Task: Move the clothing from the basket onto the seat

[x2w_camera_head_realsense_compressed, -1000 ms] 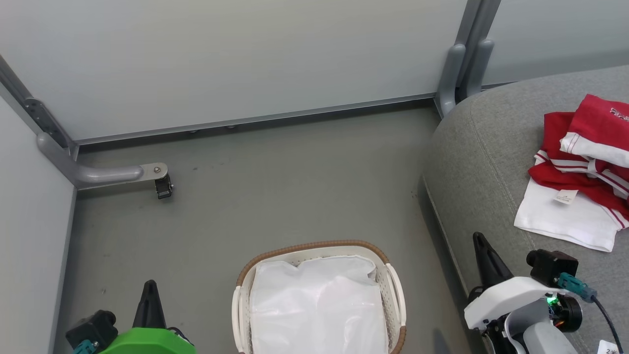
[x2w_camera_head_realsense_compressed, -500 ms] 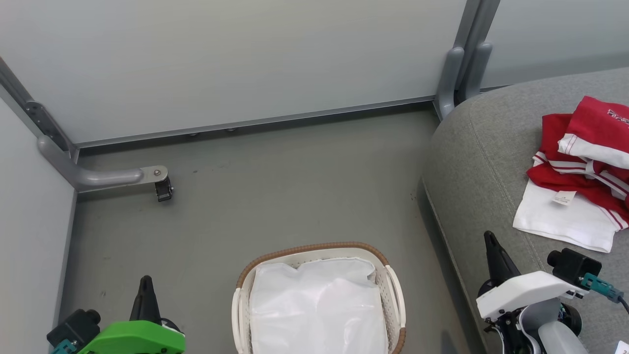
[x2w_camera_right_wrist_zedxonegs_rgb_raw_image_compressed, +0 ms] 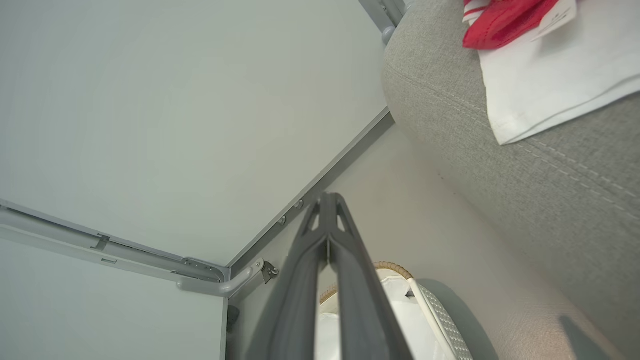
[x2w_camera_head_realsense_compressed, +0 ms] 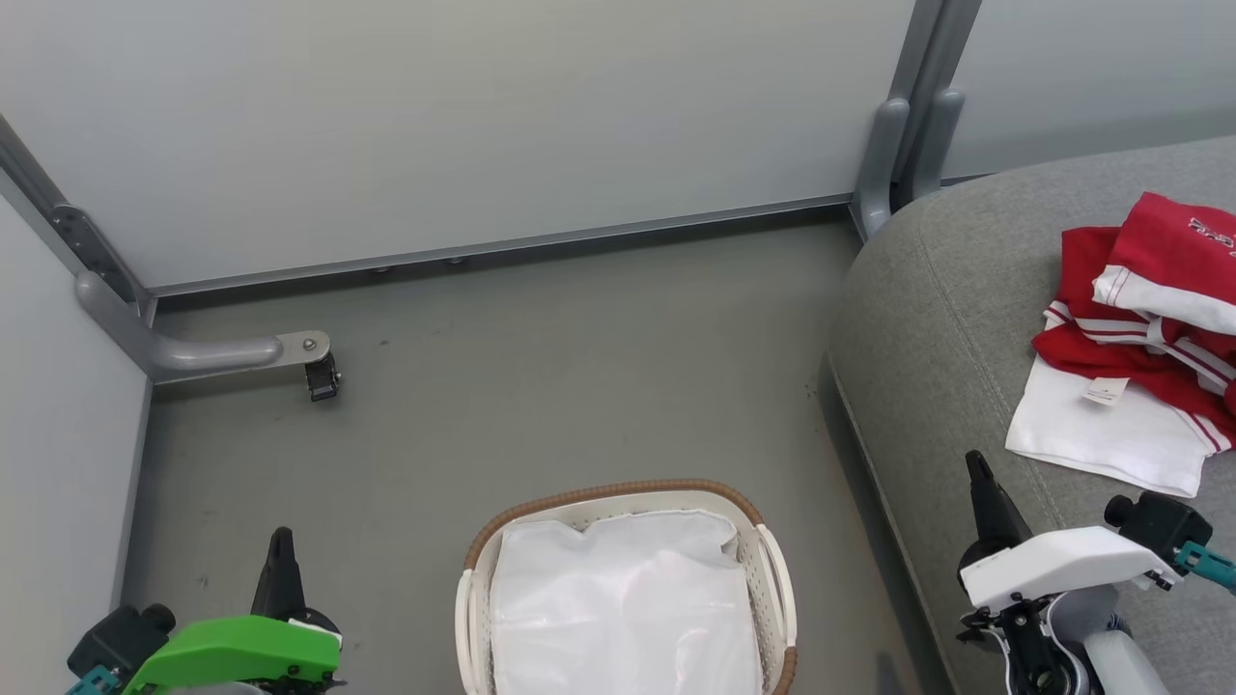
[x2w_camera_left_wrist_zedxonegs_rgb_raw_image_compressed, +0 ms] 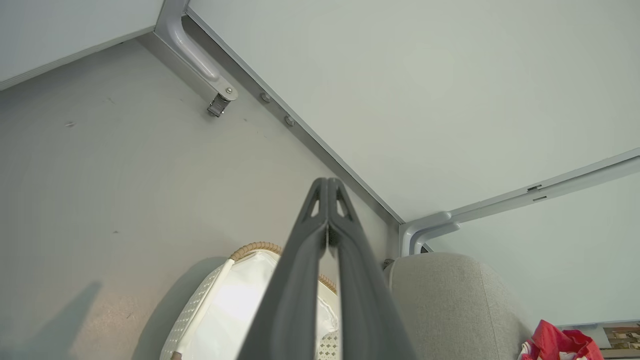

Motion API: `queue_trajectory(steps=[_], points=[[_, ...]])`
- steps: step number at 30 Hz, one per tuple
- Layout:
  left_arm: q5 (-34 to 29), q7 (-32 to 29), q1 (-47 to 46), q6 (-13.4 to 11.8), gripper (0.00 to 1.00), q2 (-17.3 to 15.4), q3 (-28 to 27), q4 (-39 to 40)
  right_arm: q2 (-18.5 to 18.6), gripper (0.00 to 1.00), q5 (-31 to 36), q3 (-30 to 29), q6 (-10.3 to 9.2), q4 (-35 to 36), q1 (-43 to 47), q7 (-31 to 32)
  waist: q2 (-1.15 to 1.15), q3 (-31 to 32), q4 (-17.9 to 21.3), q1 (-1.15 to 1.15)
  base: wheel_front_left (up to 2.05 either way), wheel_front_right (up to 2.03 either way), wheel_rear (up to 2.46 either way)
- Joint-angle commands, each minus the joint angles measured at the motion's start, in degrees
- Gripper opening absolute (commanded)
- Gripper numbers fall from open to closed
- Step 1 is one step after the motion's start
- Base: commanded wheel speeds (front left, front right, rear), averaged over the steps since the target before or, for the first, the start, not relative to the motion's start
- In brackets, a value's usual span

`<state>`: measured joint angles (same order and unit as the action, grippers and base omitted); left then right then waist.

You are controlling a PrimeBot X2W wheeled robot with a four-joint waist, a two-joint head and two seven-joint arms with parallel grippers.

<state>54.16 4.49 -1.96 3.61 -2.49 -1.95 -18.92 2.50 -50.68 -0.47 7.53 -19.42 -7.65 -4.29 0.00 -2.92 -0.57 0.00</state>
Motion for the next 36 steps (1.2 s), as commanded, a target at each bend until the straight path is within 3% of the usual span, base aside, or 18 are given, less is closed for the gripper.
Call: queue_trajectory(steps=[1, 36], points=[[1.9, -0.5, -1.8, 0.6, 0.00, -0.3, -0.4, 0.9, 0.3, 0.00, -2.0, -0.4, -0.03, 1.0, 0.0, 0.4, 0.00, 0.1, 0.0, 0.00, 0.00, 0.00, 0.00], [21.0, -6.1, -3.3, 2.4, 0.00, -0.5, -2.7, 3.1, 0.4, 0.00, -22.9, -3.5, -0.04, 3.4, 0.8, 6.0, 0.00, 1.2, 0.3, 0.00, 0.00, 0.00, 0.00]])
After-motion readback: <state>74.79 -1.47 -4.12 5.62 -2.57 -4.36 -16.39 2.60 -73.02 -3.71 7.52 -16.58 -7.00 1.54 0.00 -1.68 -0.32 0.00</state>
